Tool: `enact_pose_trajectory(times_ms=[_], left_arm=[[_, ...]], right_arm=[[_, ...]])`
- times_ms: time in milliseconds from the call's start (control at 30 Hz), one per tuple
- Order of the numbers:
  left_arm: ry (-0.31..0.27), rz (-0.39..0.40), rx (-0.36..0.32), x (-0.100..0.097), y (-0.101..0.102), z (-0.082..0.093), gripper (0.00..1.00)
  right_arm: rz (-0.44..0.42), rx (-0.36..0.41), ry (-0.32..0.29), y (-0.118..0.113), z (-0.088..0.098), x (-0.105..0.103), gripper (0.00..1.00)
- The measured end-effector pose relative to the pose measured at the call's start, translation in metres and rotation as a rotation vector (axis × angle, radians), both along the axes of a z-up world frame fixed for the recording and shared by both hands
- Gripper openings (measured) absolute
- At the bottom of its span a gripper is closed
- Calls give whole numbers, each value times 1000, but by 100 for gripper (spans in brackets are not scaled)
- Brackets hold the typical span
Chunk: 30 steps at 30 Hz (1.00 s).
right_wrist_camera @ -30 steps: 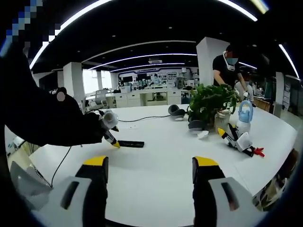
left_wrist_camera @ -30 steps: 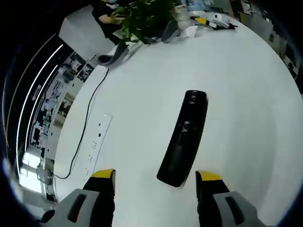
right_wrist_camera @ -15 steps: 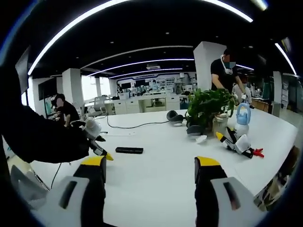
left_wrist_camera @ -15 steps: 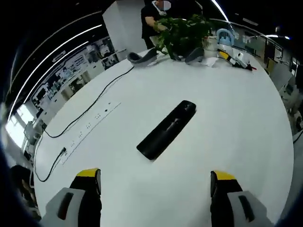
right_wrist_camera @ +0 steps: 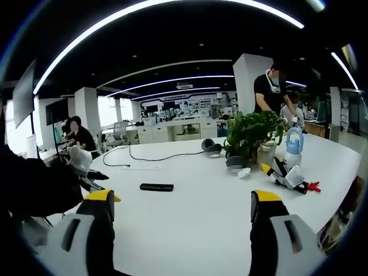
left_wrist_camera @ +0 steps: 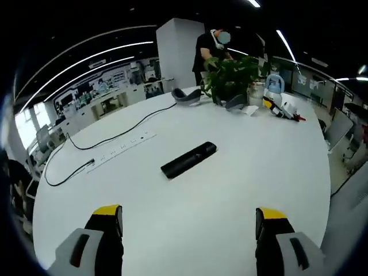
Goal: Press the specified remote control buttons in sequence, fully releasing each button before pressing the next.
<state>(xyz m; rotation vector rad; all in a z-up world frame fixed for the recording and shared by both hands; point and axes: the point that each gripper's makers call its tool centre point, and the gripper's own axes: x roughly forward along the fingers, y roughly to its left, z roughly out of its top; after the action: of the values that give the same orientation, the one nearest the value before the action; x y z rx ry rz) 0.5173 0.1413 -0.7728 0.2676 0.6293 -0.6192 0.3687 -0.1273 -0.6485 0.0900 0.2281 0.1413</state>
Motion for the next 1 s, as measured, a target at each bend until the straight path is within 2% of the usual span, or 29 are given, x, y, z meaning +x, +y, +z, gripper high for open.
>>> enact_pose_trajectory(times_ms=[67,167,367,600,733,900,1000], left_arm=[[-32,19,-41,-9,1,13,100],[-48,66,-94,-23,6,30,100],[-142,145,-223,-52,16,71,100],[-159,207,-255,-91,31,86,100],[-175,259,-306,-109,39,93,100],[-202,310,-274,-132,49,93,100],[-210,327,-257,-144,56,86,100]], right_arm=[[5,-4,6,1,-1,0,100],[6,-8,7,2,-1,0,100],[11,-3,14,2,-2,-1,100],[8,-1,10,2,-1,-1,100],[13,-5,12,3,-1,-2,100],[4,-8,11,1,-1,-2,100],[-3,-6,14,-1,-2,-3,99]])
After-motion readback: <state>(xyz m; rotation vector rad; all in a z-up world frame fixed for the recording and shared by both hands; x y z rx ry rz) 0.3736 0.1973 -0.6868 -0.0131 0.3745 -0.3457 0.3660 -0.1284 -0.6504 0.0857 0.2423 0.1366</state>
